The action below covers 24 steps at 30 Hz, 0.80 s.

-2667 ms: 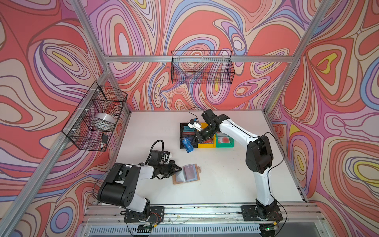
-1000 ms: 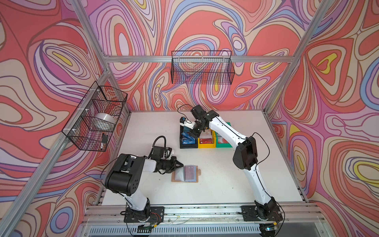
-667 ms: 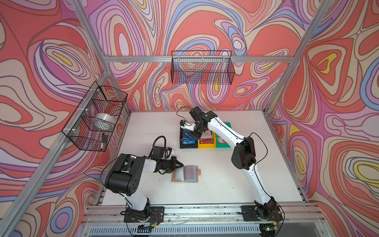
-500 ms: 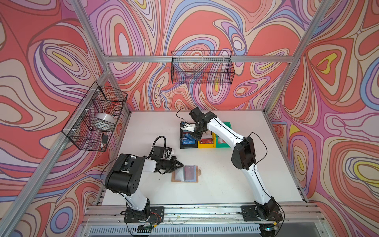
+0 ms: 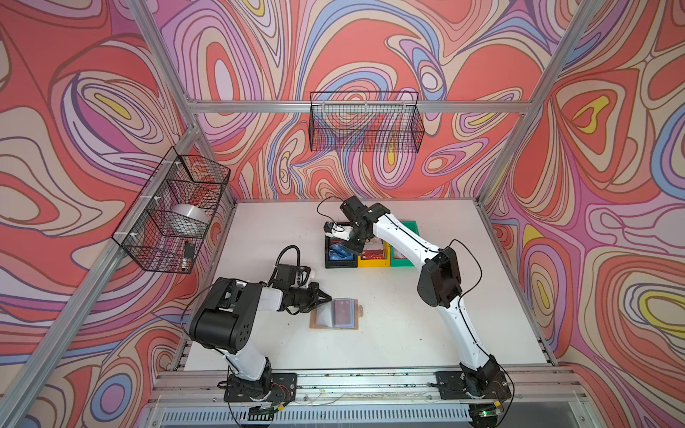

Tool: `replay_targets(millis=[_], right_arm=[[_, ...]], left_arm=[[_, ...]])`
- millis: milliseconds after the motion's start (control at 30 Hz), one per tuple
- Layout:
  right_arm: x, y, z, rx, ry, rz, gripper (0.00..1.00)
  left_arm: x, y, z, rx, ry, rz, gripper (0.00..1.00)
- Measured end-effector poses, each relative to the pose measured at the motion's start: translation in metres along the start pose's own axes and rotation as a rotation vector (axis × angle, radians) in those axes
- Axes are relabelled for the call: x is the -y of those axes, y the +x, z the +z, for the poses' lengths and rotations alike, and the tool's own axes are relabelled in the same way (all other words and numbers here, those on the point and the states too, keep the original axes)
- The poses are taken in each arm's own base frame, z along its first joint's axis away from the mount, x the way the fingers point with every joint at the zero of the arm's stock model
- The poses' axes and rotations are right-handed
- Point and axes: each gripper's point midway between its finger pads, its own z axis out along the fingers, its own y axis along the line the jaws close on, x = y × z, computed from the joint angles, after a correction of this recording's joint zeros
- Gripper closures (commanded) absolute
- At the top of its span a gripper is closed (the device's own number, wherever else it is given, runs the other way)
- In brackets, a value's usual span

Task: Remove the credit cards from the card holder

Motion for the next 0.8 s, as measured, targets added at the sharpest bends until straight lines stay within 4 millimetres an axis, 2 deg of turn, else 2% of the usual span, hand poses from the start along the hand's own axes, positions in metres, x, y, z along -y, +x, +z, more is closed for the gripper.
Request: replay_targets(millis=[600, 800], right_arm=[[-0.0055, 0.003, 0.0098, -0.016, 0.007, -0.023, 1.0], [-0.0021, 0.0021, 0.0007, -0.012, 0.032, -0.029, 1.0]], left_arm=[[-0.0002, 0.0003, 0.0, -0.002, -0.002, 0.006, 1.0], [-0.0002, 0.0003, 0.0, -0.002, -0.002, 0.006, 1.0]])
